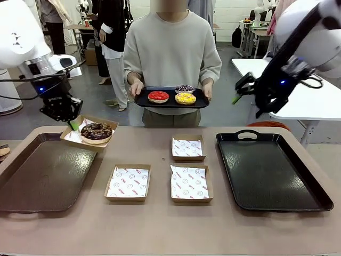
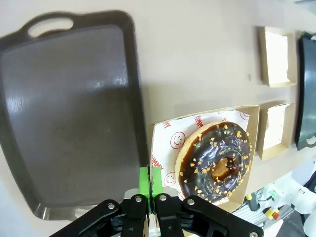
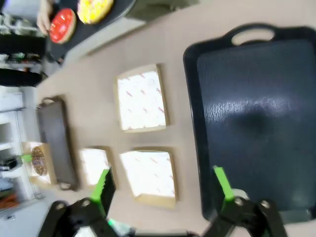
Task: Individually package the donuts and arrange them on the tray.
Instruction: Place the picked Paper togo box on the Handle tray while simultaneously picking up another Paper togo box from the table with the other hand.
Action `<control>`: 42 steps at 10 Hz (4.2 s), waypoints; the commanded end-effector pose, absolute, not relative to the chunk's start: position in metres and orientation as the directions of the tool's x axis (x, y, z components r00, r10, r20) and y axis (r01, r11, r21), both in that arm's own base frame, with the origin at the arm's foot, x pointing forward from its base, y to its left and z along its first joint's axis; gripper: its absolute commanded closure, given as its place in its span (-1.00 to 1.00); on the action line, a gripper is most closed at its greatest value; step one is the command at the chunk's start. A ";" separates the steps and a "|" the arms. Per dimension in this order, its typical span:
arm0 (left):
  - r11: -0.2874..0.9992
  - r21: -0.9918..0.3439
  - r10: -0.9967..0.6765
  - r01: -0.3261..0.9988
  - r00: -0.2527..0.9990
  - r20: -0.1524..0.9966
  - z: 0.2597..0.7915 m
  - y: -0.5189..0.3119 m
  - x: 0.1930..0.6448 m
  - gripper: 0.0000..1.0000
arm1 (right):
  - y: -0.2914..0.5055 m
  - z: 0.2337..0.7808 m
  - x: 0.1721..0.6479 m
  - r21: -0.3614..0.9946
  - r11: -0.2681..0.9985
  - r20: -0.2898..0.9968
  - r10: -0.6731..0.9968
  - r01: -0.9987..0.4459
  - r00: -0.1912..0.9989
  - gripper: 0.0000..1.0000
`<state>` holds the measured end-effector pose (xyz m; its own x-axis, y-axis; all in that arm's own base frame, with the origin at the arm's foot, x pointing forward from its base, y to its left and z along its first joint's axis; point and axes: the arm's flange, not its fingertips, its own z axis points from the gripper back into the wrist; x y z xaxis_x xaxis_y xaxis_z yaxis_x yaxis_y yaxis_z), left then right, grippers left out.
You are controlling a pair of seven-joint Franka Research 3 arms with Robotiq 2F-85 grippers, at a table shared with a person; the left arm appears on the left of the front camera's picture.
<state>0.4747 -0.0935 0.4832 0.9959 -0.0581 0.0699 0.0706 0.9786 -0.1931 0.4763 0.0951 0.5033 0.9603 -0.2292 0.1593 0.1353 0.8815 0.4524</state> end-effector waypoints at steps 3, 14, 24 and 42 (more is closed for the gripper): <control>0.994 -0.107 -0.028 0.031 0.999 0.029 0.452 -0.065 0.473 0.97 | 0.150 0.466 0.485 0.313 0.944 0.075 -0.134 0.104 0.988 -1.00; 0.997 -0.073 -0.029 0.029 1.000 -0.005 0.437 -0.052 0.475 0.97 | 0.159 0.447 0.475 0.313 0.947 0.057 -0.095 0.073 0.994 -1.00; 0.999 -0.006 0.045 -0.045 0.996 0.076 0.407 -0.025 0.510 0.97 | 0.249 0.390 0.556 0.057 0.998 0.023 -0.031 0.030 0.999 -1.00; 0.997 -0.038 0.071 -0.068 0.995 0.070 0.386 -0.018 0.571 0.97 | 0.255 0.335 0.591 0.011 0.997 0.066 -0.072 0.072 0.995 -1.00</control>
